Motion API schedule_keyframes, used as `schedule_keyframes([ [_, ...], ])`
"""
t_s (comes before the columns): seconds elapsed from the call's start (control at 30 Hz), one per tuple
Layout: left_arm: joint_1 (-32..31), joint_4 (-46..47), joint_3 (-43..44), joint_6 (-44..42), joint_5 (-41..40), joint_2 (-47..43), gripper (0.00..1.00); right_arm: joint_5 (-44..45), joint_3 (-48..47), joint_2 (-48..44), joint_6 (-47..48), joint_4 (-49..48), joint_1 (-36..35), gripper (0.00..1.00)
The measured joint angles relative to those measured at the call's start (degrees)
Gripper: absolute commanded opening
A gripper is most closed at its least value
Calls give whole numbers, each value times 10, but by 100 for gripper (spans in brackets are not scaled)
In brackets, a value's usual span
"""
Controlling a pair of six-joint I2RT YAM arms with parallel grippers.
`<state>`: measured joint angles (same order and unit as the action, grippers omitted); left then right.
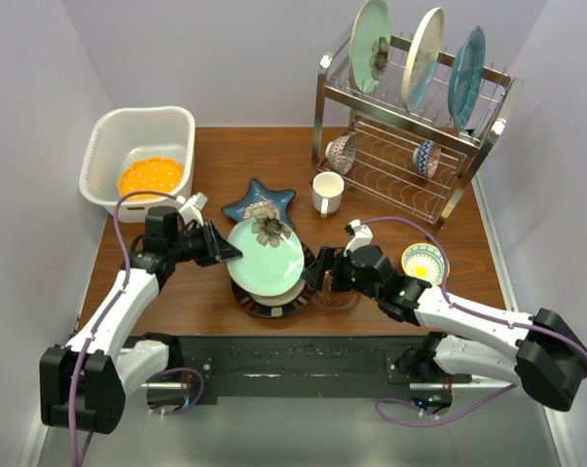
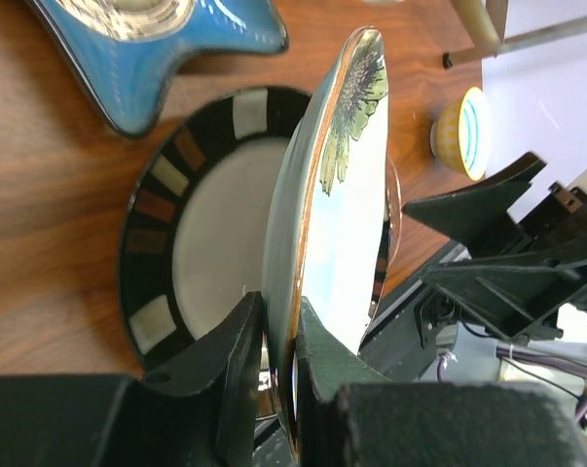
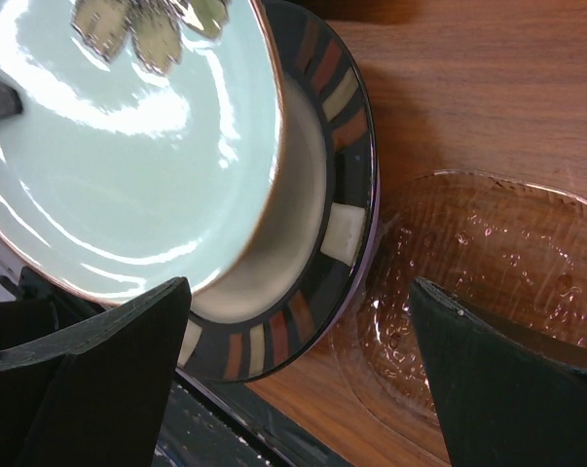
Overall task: Place the plates into the plastic bin on the countertop
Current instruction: Place the plate in the plastic bin.
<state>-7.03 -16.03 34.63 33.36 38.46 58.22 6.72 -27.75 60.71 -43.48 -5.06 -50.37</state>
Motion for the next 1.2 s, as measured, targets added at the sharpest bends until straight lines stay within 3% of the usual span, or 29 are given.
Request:
schedule_keyframes([
  [1.2, 79, -64, 176, -51, -10, 89, 0, -5, 0, 38, 4, -9, 0, 96],
])
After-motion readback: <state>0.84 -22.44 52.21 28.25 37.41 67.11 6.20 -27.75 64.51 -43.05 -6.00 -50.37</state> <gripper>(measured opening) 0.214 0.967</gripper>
